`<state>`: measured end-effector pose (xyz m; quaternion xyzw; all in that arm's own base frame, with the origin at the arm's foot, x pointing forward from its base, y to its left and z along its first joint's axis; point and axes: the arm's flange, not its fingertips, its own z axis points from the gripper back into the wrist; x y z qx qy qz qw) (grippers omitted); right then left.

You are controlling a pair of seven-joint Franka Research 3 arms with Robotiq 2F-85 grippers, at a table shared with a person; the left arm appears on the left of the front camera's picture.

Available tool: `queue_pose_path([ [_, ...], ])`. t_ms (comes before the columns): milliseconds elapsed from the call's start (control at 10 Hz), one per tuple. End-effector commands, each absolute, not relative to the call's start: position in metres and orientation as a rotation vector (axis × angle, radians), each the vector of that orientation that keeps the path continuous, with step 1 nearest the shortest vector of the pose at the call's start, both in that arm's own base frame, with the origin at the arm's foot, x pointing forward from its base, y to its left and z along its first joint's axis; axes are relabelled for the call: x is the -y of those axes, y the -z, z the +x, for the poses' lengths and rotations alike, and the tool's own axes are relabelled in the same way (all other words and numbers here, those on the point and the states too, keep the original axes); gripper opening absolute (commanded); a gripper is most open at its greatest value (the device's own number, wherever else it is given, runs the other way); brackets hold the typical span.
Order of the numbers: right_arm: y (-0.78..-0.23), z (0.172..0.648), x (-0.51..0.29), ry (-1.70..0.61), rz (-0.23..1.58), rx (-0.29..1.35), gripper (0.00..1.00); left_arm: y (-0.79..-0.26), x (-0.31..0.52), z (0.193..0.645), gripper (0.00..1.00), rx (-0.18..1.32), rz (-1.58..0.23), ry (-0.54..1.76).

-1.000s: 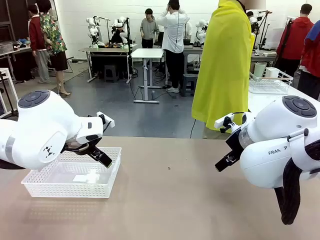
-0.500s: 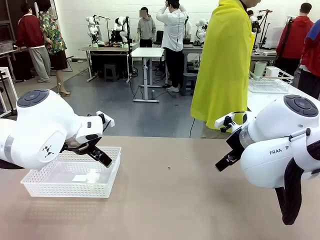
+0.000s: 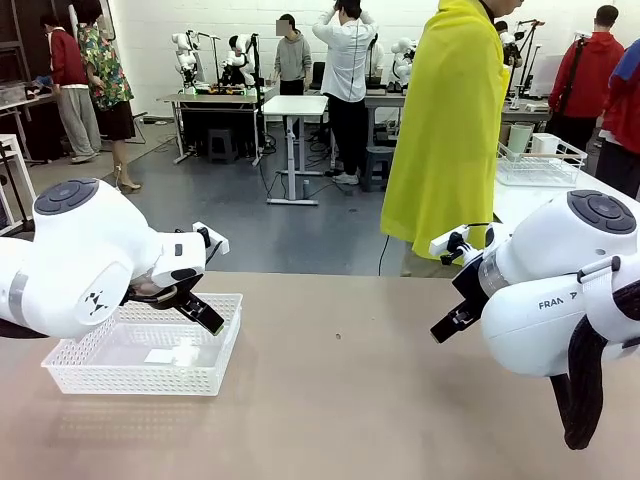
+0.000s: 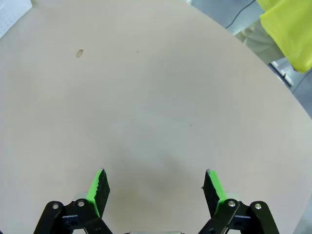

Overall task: Clean and organize the cups into the basket.
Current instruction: Pick up the Organizing basket and move it to the center of the table, then pick up the Reusable plastic cup from the right side of the table and place it inside the Organizing basket.

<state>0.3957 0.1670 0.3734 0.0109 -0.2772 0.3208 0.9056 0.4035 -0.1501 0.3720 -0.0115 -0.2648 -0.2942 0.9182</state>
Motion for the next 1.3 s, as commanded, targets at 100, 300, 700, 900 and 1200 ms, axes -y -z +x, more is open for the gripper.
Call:
queue_pose_path([
  [100, -0.401, 0.382, -0.166, -0.686, -0.002, 0.592, 1.00, -0.397, 0.151, 0.397, 1.00, 0.493, -0.013, 0.642],
  [300, -0.480, 0.354, -0.167, -0.695, -0.062, 0.554, 1.00, -0.479, 0.158, 0.390, 1.00, 0.385, 0.036, 0.711],
  [700, -0.605, 0.311, -0.168, -0.644, -0.179, 0.570, 1.00, -0.620, 0.153, 0.382, 1.00, 0.420, 0.036, 0.713],
  [900, -0.624, 0.301, -0.171, -0.626, -0.198, 0.612, 1.00, -0.640, 0.151, 0.371, 1.00, 0.450, 0.097, 0.673],
  [1200, -0.621, 0.297, -0.163, -0.663, -0.150, 0.590, 1.00, -0.638, 0.152, 0.367, 1.00, 0.430, 0.034, 0.707],
])
